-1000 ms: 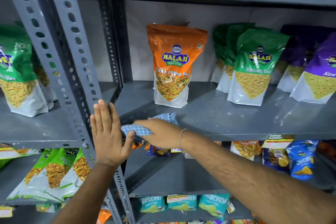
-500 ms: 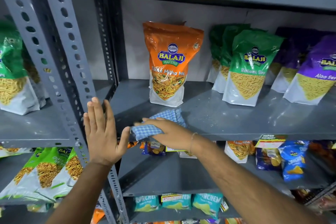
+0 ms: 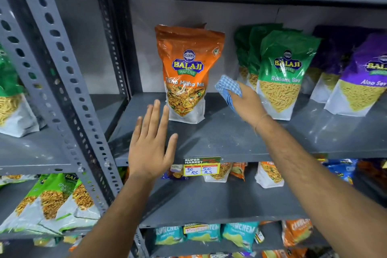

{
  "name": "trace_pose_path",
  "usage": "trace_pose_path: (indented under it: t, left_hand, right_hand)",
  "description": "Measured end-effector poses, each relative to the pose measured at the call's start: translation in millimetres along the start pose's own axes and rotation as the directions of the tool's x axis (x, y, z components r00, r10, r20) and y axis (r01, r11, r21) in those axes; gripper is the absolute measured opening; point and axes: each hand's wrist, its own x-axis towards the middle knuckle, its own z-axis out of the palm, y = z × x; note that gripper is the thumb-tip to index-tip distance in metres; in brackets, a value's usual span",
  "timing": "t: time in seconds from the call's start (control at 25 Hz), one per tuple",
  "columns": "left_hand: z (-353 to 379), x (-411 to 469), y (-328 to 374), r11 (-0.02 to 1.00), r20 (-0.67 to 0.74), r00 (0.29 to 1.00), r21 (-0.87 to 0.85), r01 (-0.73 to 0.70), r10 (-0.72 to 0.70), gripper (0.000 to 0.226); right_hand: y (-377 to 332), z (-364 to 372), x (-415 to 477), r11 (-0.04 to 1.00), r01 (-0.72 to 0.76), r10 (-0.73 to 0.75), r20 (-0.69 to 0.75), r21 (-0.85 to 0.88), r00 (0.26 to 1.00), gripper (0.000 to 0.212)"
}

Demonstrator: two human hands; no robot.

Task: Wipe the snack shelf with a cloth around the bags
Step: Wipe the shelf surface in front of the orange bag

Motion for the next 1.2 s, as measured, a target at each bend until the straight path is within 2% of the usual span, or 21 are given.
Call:
trace_pose_path:
  t: [0.16, 0.28, 0.48, 0.6, 0.68, 0.76, 0.84, 0.96, 1.08, 1.12, 1.2]
  left_hand:
    - [9, 4, -2, 0.996, 0.092, 0.992, 0.049, 0.077, -0.081, 0.071]
    - [14, 5, -3, 0.991, 0.144, 0.982, 0.072, 0.113, -0.122, 0.074]
    - [19, 7, -9, 0.979, 0.253, 0.947, 0.099, 0.177, -0.197, 0.078]
    - [20, 11, -8, 0.974, 0.33, 0.919, 0.133, 0.182, -0.216, 0.08]
    - [17, 12, -8, 0.973, 0.375, 0.899, 0.143, 0.183, -0.224, 0.082]
    - [17, 15, -8, 0.973, 0.397, 0.889, 0.139, 0.186, -0.227, 0.081]
    - [18, 17, -7, 0.971, 0.403, 0.884, 0.145, 0.192, -0.235, 0.078]
    - [14, 20, -1, 0.976, 0.393, 0.895, 0.128, 0.176, -0.213, 0.077]
    - [15, 16, -5, 0.973, 0.402, 0.887, 0.133, 0.189, -0.227, 0.077]
    - [15, 13, -7, 0.972, 0.405, 0.884, 0.137, 0.192, -0.232, 0.076]
    - [14, 10, -8, 0.97, 0.405, 0.882, 0.14, 0.2, -0.241, 0.075]
  right_hand:
    - [26, 18, 54, 0.981, -0.032, 0.022, -0.053, -0.194, 0.998, 0.027]
    - [47, 35, 81, 0.917, -0.072, 0.044, -0.08, -0.391, 0.996, 0.033]
    - [68, 59, 113, 0.868, -0.018, 0.02, 0.0, -0.496, 1.0, 0.044]
    - [69, 62, 134, 0.836, -0.055, 0.08, 0.023, -0.545, 0.997, 0.042]
    - [68, 69, 143, 0.813, -0.046, 0.149, 0.132, -0.58, 0.98, 0.043]
    - [73, 76, 150, 0.773, 0.023, 0.222, 0.304, -0.634, 0.926, 0.047]
    - [72, 77, 154, 0.795, 0.077, 0.235, 0.422, -0.602, 0.876, 0.053]
    - [65, 62, 151, 0.84, 0.093, 0.193, 0.454, -0.535, 0.87, 0.05]
    - [66, 58, 128, 0.861, 0.124, 0.18, 0.523, -0.493, 0.833, 0.054]
    - [67, 58, 114, 0.879, 0.12, 0.167, 0.533, -0.462, 0.83, 0.05]
    - [58, 49, 76, 0.927, 0.07, 0.153, 0.539, -0.37, 0.828, 0.023]
